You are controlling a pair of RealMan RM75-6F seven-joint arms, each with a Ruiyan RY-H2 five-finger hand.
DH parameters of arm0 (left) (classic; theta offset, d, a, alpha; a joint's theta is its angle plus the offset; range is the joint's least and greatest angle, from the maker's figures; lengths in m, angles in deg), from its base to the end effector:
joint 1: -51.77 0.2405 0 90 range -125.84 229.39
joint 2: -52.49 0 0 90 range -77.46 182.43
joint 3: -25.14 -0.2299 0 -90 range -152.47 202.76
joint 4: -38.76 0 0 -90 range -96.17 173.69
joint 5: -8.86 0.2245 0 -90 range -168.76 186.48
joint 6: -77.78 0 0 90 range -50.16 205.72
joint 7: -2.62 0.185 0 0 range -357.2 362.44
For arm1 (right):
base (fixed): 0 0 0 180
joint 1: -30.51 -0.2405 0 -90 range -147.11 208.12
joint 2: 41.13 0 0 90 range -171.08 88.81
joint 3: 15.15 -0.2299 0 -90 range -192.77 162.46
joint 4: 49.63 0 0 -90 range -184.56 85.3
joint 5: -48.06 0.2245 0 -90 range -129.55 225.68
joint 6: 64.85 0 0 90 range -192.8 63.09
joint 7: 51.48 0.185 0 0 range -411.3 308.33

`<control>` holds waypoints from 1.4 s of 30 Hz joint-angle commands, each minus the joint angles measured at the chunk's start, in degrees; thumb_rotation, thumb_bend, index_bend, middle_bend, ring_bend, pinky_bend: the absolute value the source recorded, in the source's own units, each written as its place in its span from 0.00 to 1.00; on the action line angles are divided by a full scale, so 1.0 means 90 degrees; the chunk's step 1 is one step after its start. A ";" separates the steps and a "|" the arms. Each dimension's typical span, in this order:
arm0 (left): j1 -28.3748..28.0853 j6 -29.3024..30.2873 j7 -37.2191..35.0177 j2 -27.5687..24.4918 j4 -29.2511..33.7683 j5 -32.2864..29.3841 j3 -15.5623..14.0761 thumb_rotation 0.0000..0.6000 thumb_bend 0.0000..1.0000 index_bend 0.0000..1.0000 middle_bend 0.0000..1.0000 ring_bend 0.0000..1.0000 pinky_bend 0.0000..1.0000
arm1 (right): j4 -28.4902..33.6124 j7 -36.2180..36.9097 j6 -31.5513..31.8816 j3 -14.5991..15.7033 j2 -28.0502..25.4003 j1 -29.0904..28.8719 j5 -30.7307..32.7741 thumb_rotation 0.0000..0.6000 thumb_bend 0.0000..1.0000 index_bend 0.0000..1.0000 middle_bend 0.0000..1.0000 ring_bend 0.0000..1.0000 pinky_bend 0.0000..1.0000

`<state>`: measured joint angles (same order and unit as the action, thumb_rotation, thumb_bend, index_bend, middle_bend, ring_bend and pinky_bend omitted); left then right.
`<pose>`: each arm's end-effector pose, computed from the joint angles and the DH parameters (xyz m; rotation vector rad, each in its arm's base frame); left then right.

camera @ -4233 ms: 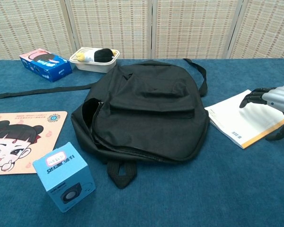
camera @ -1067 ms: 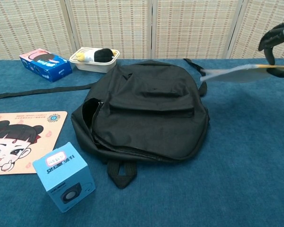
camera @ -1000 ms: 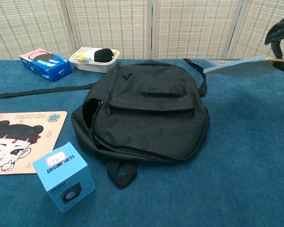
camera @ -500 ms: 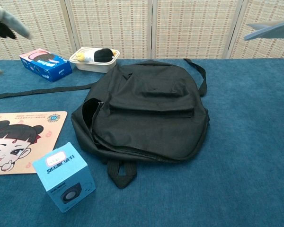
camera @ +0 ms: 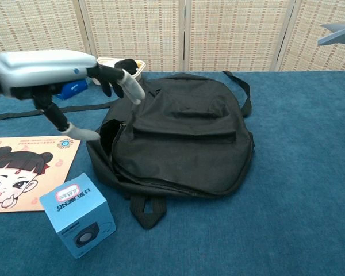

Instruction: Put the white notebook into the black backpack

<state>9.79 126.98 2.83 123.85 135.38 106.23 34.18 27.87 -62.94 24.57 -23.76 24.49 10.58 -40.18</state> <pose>-0.0686 0.3183 -0.0029 -2.2907 -0.6617 -1.1055 -0.2436 -0.3178 0.1852 1.4649 -0.2575 0.9061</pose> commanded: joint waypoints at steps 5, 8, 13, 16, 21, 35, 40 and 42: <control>-0.0590 -0.0778 0.1341 0.1047 -0.0547 -0.1102 0.0123 1.00 0.26 0.23 0.20 0.19 0.25 | -0.0097 0.0071 -0.0042 0.0009 0.0053 0.0047 -0.0029 1.00 0.52 0.62 0.34 0.22 0.23; -0.0672 -0.0813 0.1698 0.1366 -0.0800 -0.1471 0.0144 1.00 0.26 0.21 0.19 0.17 0.24 | -0.0143 0.0129 -0.0053 0.0005 0.0080 0.0060 -0.0041 1.00 0.52 0.62 0.34 0.22 0.23; -0.0793 -0.0832 0.2180 0.1739 -0.1293 -0.1765 0.0023 1.00 0.26 0.20 0.18 0.16 0.23 | -0.0220 0.0198 -0.0081 -0.0020 0.0115 0.0074 -0.0034 1.00 0.52 0.62 0.34 0.22 0.23; -0.0792 -0.0842 0.2345 0.1848 -0.1457 -0.1951 -0.0083 1.00 0.26 0.20 0.17 0.16 0.22 | -0.0259 0.0241 -0.0124 -0.0026 0.0138 0.0083 -0.0010 1.00 0.52 0.62 0.34 0.22 0.23; -0.0756 -0.0744 0.2501 0.1925 -0.1552 -0.2175 -0.0186 1.00 0.26 0.18 0.16 0.15 0.21 | -0.0351 0.0323 -0.0172 -0.0028 0.0196 0.0081 -0.0015 1.00 0.52 0.62 0.34 0.22 0.23; -0.0826 -0.0515 0.2603 0.2277 -0.2004 -0.2574 -0.0233 1.00 0.26 0.22 0.14 0.15 0.20 | -0.0469 0.0448 -0.0229 -0.0061 0.0283 0.0101 0.0002 1.00 0.52 0.62 0.34 0.22 0.23; -0.0782 -0.0302 0.2405 0.2527 -0.2353 -0.2637 -0.0177 1.00 0.26 0.32 0.14 0.15 0.20 | -0.0519 0.0496 -0.0239 -0.0061 0.0318 0.0121 0.0013 1.00 0.52 0.62 0.34 0.22 0.23; -0.0779 -0.0253 0.2317 0.2598 -0.2486 -0.2615 -0.0183 1.00 0.26 0.37 0.14 0.15 0.19 | -0.0535 0.0507 -0.0253 -0.0057 0.0326 0.0122 0.0010 1.00 0.52 0.62 0.34 0.22 0.23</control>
<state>2.71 124.35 24.11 146.81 113.48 82.68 32.47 23.05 -58.38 22.31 -24.28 27.42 11.68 -40.08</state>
